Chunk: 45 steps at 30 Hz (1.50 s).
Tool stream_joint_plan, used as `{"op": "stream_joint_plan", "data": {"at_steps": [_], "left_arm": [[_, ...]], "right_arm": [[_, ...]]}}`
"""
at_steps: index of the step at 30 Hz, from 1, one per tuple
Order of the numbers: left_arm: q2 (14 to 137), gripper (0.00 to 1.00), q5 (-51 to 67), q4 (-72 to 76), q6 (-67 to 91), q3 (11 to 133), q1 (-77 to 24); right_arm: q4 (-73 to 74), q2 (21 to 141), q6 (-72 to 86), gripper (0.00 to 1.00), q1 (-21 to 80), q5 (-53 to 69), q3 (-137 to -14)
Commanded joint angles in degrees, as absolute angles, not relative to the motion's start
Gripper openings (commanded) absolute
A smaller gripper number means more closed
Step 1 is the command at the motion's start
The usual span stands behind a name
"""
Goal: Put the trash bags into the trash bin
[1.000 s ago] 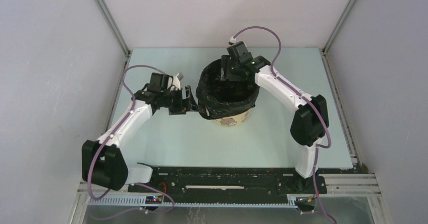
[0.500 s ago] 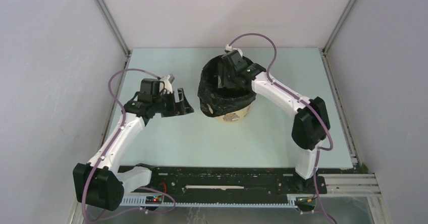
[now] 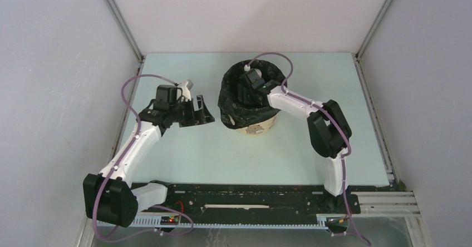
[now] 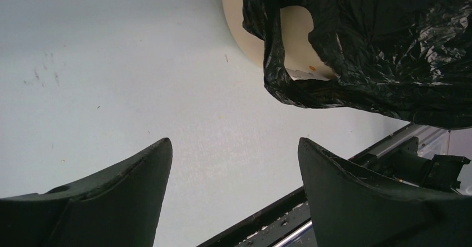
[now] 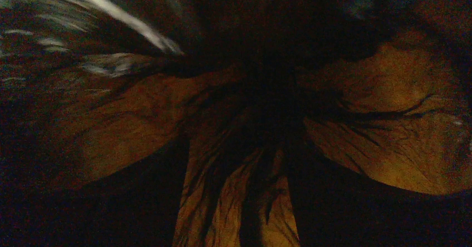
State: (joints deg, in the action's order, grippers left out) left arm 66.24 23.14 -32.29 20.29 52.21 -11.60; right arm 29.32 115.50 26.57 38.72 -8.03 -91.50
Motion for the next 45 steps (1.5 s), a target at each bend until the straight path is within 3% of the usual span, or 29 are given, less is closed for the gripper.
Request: {"op": "stream_joint_plan", "data": {"at_steps": [1,7,18,25,37,45], "left_arm": [[63.9,0.88,22.2,-32.1,17.6,52.3,-10.1],[62.7,0.88,21.5,-31.6,18.3,51.2,-8.9],[63.2,0.88,22.2,-31.3,18.2,51.4,-8.7],[63.8,0.88,23.4,-33.3,18.0,53.7,-8.7],[63.0,0.88,23.4,-33.8,17.3,52.2,-8.7],[62.3,0.89,21.3,-34.0,16.7,51.8,-8.7]], "right_arm": [[27.4,118.6,28.8,0.74,39.3,-9.8,-92.7],[32.7,119.8,28.7,0.74,39.0,-11.5,-95.7],[36.1,106.7,21.3,0.73,39.5,-15.7,-89.8],[36.6,110.9,21.3,0.73,34.3,-17.5,-93.9],[33.3,122.8,27.0,0.72,39.1,-10.1,-92.7],[38.9,119.4,25.6,0.73,39.6,-13.5,-98.1]]}}
